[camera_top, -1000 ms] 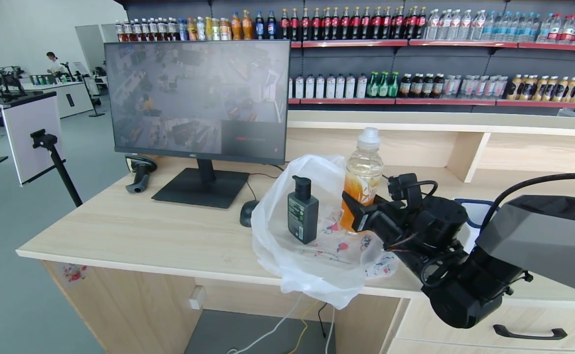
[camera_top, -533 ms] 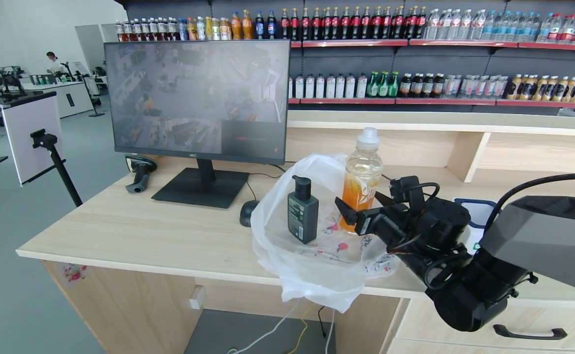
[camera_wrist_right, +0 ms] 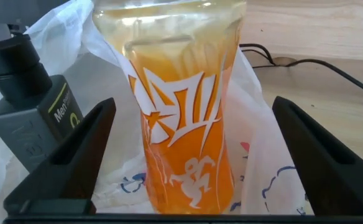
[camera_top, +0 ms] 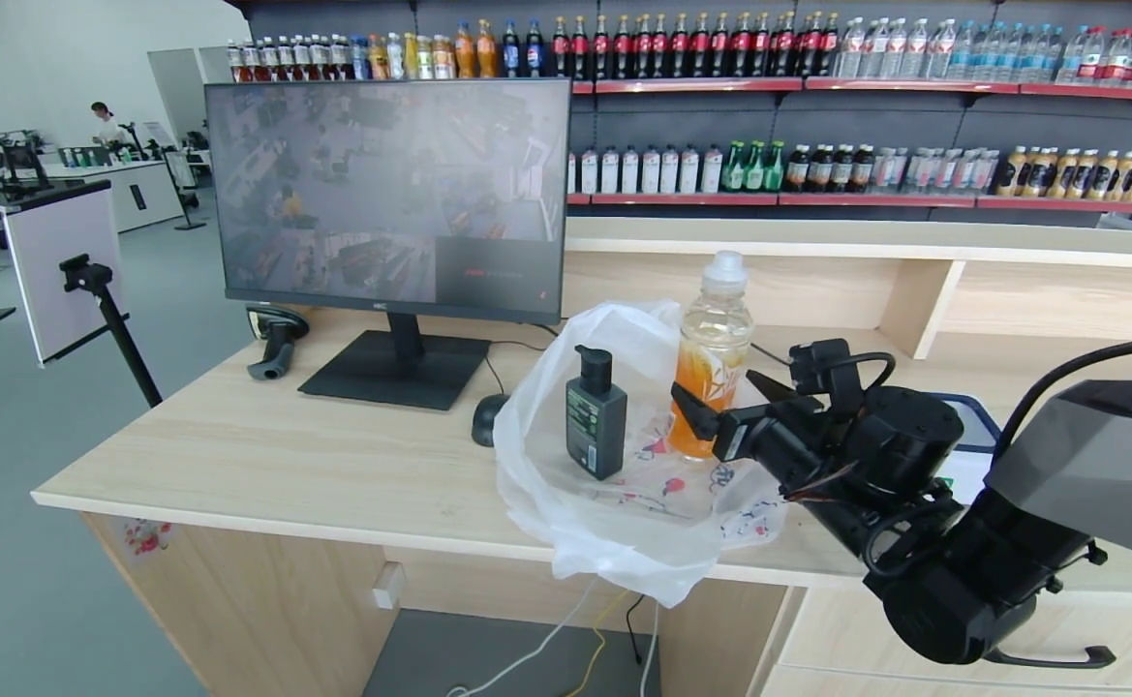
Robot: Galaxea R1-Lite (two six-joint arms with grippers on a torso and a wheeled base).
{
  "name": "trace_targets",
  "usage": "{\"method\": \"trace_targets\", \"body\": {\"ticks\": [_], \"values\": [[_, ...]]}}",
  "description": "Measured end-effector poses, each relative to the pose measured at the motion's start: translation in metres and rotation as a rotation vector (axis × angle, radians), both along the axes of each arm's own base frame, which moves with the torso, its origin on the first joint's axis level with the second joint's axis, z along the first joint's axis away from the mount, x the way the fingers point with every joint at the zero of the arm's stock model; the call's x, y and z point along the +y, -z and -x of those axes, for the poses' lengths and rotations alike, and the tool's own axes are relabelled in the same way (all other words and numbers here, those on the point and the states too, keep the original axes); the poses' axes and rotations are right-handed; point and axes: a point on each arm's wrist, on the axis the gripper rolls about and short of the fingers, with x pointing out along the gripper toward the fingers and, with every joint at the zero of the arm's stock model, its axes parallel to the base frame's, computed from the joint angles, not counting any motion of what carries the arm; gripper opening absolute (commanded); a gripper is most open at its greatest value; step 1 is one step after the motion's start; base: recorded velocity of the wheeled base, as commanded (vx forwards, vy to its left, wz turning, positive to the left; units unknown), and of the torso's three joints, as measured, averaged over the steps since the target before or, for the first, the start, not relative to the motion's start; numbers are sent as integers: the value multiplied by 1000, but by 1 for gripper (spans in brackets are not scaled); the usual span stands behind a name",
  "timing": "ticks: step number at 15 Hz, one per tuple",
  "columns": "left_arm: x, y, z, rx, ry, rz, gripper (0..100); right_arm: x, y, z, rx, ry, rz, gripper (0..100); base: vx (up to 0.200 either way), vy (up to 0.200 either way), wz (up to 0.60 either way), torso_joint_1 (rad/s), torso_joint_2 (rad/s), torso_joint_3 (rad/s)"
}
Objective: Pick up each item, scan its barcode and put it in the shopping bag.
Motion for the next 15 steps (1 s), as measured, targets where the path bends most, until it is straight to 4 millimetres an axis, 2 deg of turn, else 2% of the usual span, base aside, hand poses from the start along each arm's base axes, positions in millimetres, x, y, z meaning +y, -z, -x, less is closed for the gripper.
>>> {"method": "trace_targets", "body": {"ticks": [4,7,10,13,15], "values": [[0,0,0,0,1,0,100,-9,-17,20,-14,-1,-6,100,0,0,0,0,0,0],[0,0,0,0,0,0,100,-30,-46,46,-66,27,-29,100,0,0,0,0,0,0],[0,0,0,0,0,1,100,-63,-64,99,-84,67,-41,100,0,0,0,0,0,0],[0,0,0,0,1,0,100,-89,-60,158,-64,89,-29,100,0,0,0,0,0,0],[0,0,0,0,0,1,100,-97,-58,181,-44,93,-19,100,0,0,0,0,0,0]]}}
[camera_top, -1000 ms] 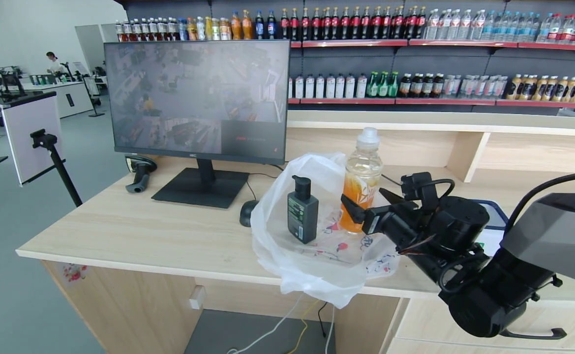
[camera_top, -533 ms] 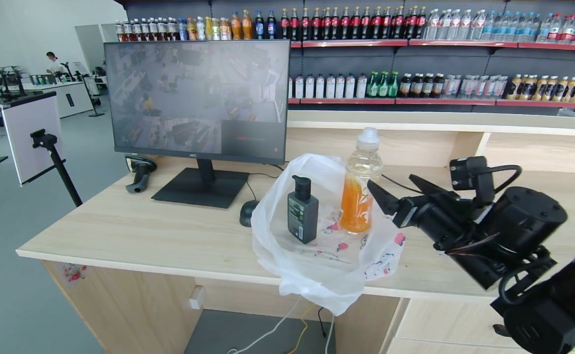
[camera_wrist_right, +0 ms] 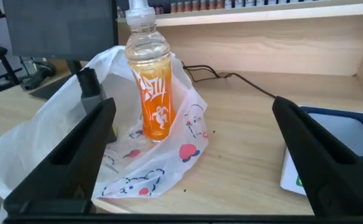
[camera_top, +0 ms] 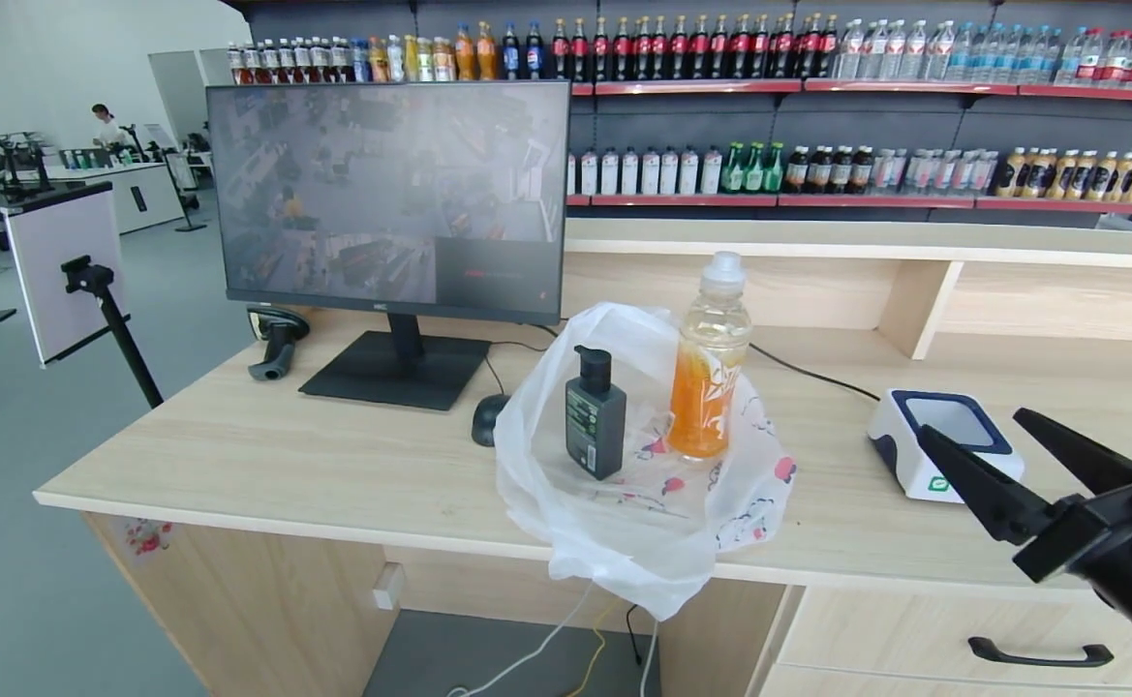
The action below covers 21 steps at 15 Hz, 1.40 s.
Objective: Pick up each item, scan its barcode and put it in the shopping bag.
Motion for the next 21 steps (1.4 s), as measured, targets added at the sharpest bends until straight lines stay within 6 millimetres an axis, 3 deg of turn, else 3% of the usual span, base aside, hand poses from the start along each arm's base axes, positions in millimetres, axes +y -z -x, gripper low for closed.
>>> {"method": "trace_targets", "body": {"ticks": [4,9,12,16,21], "values": [[0,0,0,0,0,3,100,-9,14,32,169,-16,83,100,0,0,0,0,0,0],[0,0,0,0,0,3,100,-28,49,103,377,-137,257,100,0,0,0,0,0,0],[0,0,0,0,0,3,100,-45,71,136,387,-192,284,100,0,0,0,0,0,0],[0,0,0,0,0,3,100,-51,76,148,308,-188,243,100,0,0,0,0,0,0],[0,0,0,0,0,2,100,-51,77,154,277,142,171,100,0,0,0,0,0,0]]}}
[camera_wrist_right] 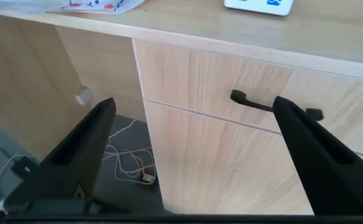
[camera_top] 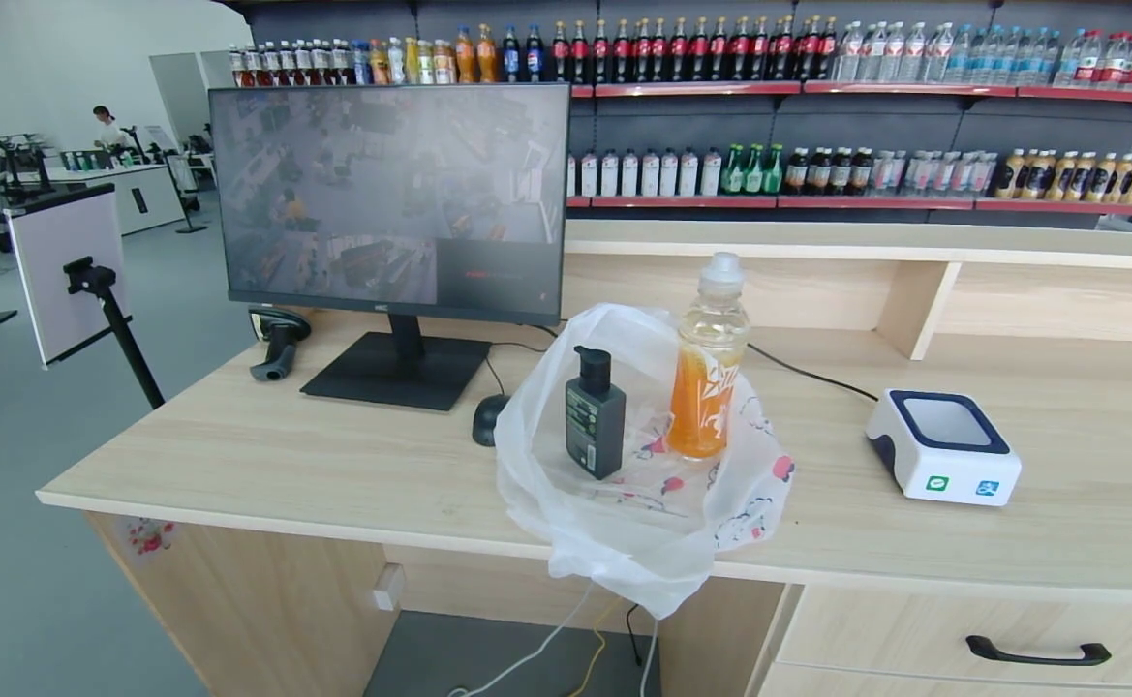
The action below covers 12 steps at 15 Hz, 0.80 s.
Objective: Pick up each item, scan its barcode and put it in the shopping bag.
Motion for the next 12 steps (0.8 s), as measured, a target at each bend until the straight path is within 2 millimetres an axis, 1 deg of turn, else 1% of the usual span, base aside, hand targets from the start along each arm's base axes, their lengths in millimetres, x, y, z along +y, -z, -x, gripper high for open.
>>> {"method": "trace_targets", "body": {"ticks": [2,6,9,12], "values": [[0,0,0,0,0,0,100,0,1,3,-40,82,-26,100,0,0,0,0,0,0],[0,0,0,0,1,0,100,1,1,5,-66,163,-9,100,0,0,0,0,0,0],[0,0,0,0,0,-1,100,2,2,10,-122,180,-2,100,0,0,0,0,0,0],[0,0,0,0,0,-1,100,2,2,12,-156,160,16,100,-200,0,0,6,1,2]]}}
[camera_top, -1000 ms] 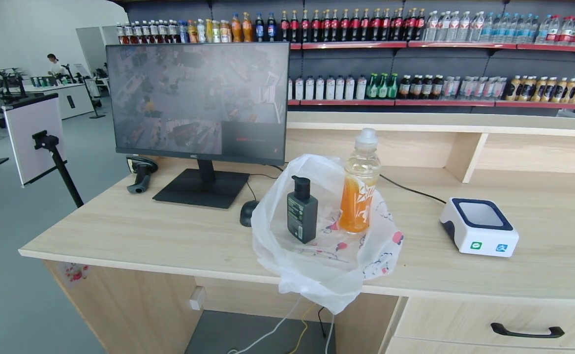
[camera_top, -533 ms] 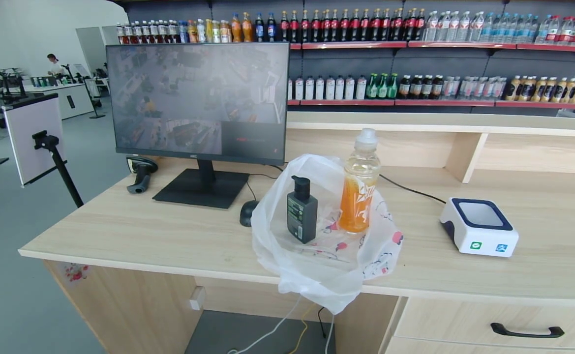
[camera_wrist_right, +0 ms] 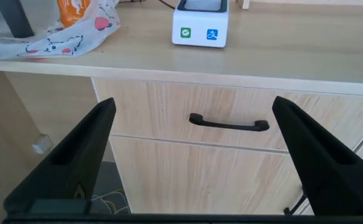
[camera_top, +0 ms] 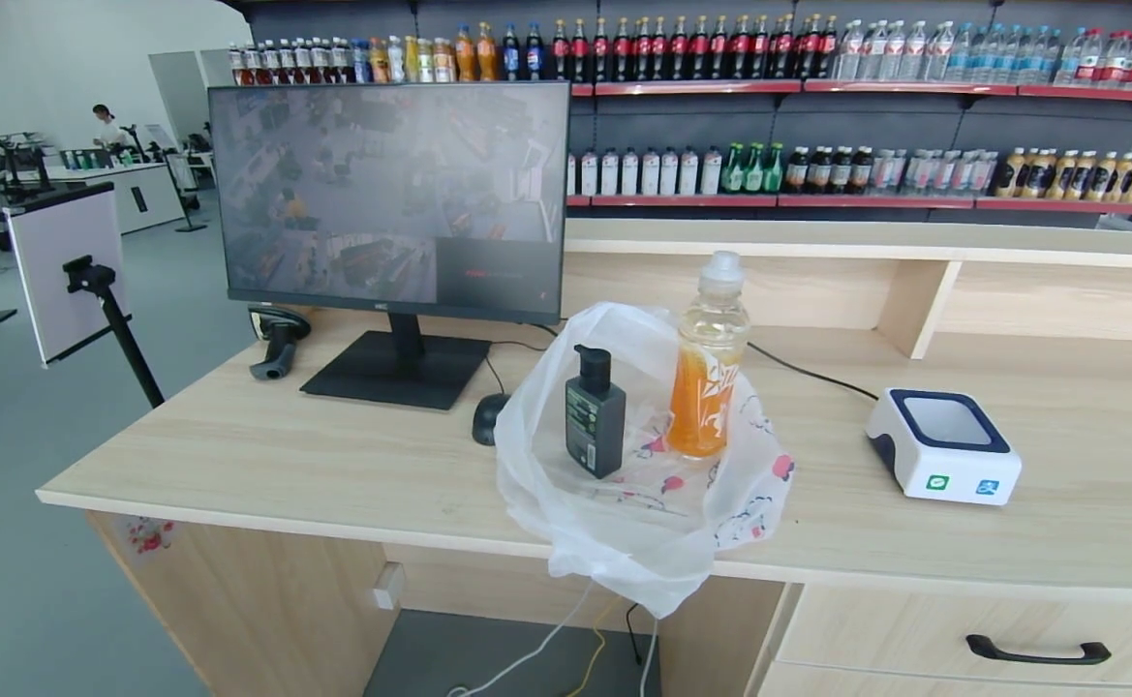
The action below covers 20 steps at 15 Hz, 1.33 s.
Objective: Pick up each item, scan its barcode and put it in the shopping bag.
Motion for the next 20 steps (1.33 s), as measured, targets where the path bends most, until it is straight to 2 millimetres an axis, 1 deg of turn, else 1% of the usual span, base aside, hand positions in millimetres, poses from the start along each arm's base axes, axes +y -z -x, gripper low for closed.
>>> {"method": "trace_targets", "body": {"ticks": [6,7,13,20], "values": [[0,0,0,0,1,1,100,0,0,1,-8,-2,-9,100,-200,0,0,-2,4,2],[0,0,0,0,0,0,100,0,0,1,-8,-1,-11,100,0,0,0,0,0,0],[0,0,0,0,0,-1,100,0,0,1,-8,-3,-27,100,0,0,-600,0,2,2],[0,0,0,0,-2,0,100,0,0,1,-8,-3,-25,100,0,-200,0,3,4,1]]}}
